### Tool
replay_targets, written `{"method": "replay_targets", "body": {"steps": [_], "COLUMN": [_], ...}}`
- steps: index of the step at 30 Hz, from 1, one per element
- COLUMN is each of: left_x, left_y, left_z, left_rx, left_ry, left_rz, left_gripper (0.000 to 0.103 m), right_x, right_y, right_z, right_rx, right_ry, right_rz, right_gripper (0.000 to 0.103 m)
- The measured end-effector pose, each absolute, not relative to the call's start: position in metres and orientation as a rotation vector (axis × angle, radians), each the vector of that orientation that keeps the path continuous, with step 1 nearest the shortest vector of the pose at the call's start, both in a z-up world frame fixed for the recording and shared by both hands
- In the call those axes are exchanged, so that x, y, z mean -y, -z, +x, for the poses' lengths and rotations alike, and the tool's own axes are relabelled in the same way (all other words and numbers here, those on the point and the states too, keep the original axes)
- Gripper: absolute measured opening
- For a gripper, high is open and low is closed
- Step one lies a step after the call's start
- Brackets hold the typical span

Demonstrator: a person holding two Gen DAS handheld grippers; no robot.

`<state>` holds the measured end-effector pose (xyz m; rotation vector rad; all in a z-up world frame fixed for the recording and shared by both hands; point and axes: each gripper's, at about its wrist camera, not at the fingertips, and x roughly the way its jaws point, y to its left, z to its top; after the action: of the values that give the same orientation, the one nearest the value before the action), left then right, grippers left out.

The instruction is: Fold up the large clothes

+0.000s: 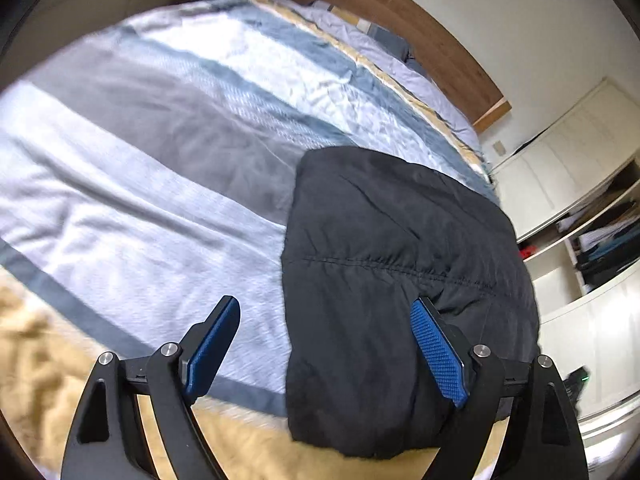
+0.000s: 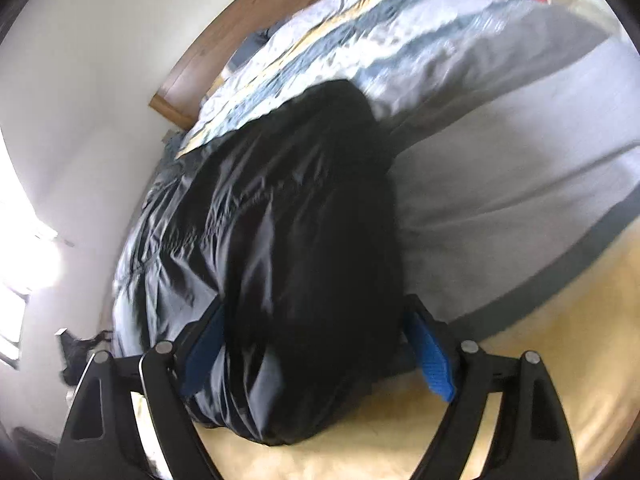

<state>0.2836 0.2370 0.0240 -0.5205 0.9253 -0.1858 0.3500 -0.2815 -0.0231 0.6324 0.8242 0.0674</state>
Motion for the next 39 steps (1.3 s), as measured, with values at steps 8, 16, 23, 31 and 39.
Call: {"method": "replay_targets", "body": {"steps": [8,16,23,31,39], "left_x": [-0.184,-0.133,-0.120,-0.105,-0.089], "left_y": [-0.038,-0.009,0.005,-0.014,-0.004], "left_z": [0.263,0.281,0.277,0.256,0.257], "left_rx": [-0.850,-0.895,-0.862,-0.709,-0.697], "left_ry": [0.226,0.220,0.122,0.061,0.079], "left_rz": [-0.399,-0.377,-0.257,-0.172,-0.128], "left_gripper": [0.086,0.086,0.088,0.091,0.094], "right_x": [0.273,0.216,0.232,0.229,0.203], "right_y": [-0.031,-0.011,0.026,0.002,0.010], "right_z": [0.270,0.264,0.265,0.247,0.257], "right_rx": [-0.716,-0.753,-0.821,-0.756,-0.792], "right_ry": [-0.054,-0.098,-0.018,0.056,0.029], "right_rz": [0.419,0.226,0.190,0.153,0.094], "right_gripper": [0.084,0.084,0.084,0.084,0.084]}}
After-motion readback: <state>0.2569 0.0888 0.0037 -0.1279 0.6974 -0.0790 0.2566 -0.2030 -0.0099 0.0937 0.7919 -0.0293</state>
